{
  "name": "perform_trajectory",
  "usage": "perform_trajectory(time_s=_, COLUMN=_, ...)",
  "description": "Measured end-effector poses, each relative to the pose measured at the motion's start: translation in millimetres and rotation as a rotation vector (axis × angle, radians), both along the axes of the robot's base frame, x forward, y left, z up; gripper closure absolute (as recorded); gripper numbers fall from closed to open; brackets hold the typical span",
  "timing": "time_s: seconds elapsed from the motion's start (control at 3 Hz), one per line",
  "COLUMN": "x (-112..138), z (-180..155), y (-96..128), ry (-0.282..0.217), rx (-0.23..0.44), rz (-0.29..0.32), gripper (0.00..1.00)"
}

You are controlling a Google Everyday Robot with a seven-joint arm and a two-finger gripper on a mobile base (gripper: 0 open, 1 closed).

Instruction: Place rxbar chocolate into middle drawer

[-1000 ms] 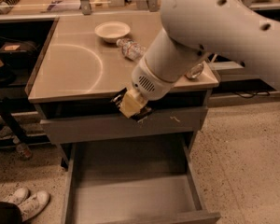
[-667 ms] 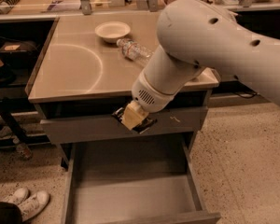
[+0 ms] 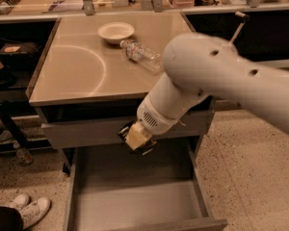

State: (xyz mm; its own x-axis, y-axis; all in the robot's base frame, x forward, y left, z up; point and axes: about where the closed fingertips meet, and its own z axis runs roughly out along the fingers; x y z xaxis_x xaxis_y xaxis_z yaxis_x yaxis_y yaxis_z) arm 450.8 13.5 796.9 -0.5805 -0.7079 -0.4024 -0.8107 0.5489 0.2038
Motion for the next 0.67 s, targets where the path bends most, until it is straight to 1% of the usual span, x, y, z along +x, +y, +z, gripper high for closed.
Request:
perform_trajectory(time_s=0.33, x=-11, z=-68, y=2, ry=0.071, rx=0.007, rz=-0.050, gripper=1.00)
perform_trajectory(time_s=0.67, x=-14, z=-121, y=5, ry=0.117, rx=0.015, rz=-0.068, gripper=1.00)
